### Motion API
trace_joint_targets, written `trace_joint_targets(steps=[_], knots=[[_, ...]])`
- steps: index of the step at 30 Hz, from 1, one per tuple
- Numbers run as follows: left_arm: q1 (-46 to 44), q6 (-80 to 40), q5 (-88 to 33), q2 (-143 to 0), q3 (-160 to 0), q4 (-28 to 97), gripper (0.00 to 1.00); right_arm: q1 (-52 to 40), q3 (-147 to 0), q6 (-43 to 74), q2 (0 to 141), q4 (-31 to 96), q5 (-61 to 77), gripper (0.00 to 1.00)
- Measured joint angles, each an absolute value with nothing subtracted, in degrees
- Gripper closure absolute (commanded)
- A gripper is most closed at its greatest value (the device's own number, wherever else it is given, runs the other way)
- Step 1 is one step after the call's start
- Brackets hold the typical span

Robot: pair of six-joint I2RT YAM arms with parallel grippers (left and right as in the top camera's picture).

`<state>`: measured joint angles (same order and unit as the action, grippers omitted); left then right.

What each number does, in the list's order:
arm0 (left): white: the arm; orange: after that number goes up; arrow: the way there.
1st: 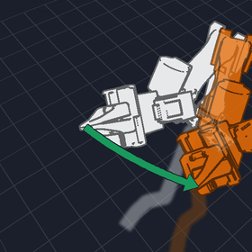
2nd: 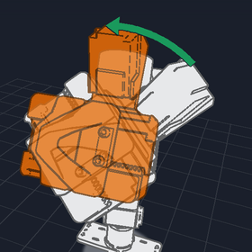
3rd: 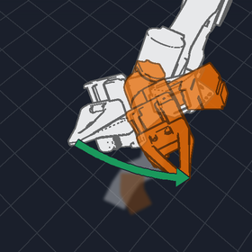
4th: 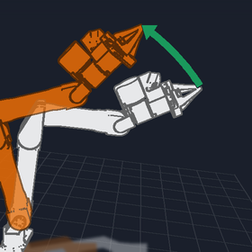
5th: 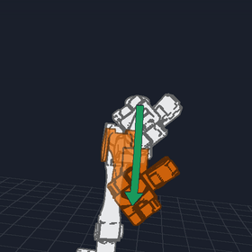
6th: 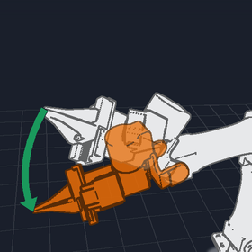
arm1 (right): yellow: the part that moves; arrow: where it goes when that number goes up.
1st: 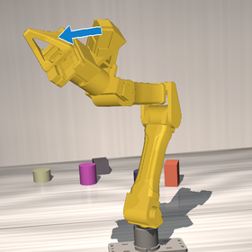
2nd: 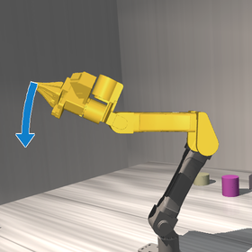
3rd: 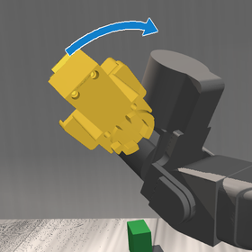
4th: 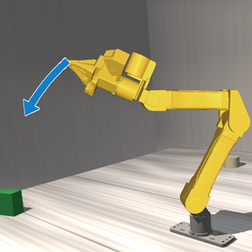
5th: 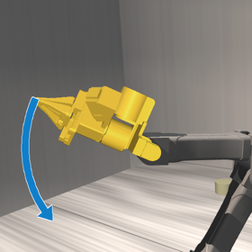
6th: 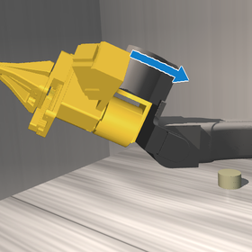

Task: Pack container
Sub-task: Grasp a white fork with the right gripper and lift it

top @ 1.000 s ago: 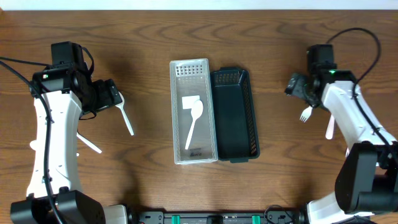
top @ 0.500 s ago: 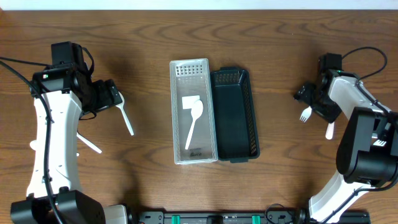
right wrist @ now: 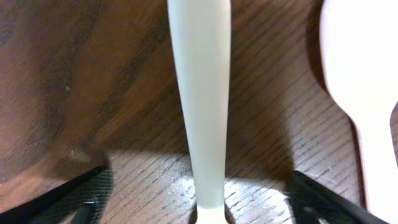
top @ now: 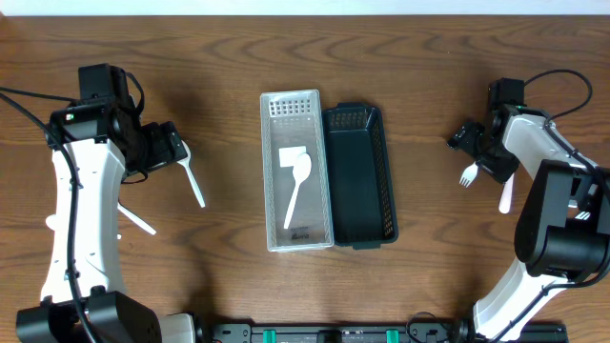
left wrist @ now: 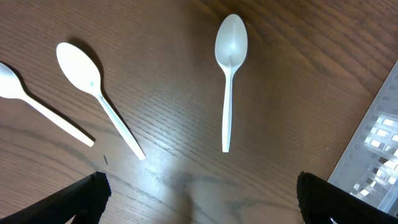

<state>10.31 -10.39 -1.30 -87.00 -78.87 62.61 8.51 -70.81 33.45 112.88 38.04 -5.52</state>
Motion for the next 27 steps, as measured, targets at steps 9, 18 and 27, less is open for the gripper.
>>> trace_joint_targets(steps=[9, 18, 27], knots=[[10.31, -10.37, -1.3, -87.0, -78.87, 62.61, 0.02, 8.51, -70.94, 33.17, 112.88, 39.16, -4.84, 0.64], [10.31, -10.37, -1.3, -87.0, -78.87, 62.61, 0.02, 8.51, -71.13, 32.99, 112.88, 39.29, -4.67, 0.99], [10.31, -10.0, -1.3, -87.0, -78.87, 62.61, 0.02, 8.38, -71.13, 31.73, 112.38, 40.12, -4.69, 0.99]])
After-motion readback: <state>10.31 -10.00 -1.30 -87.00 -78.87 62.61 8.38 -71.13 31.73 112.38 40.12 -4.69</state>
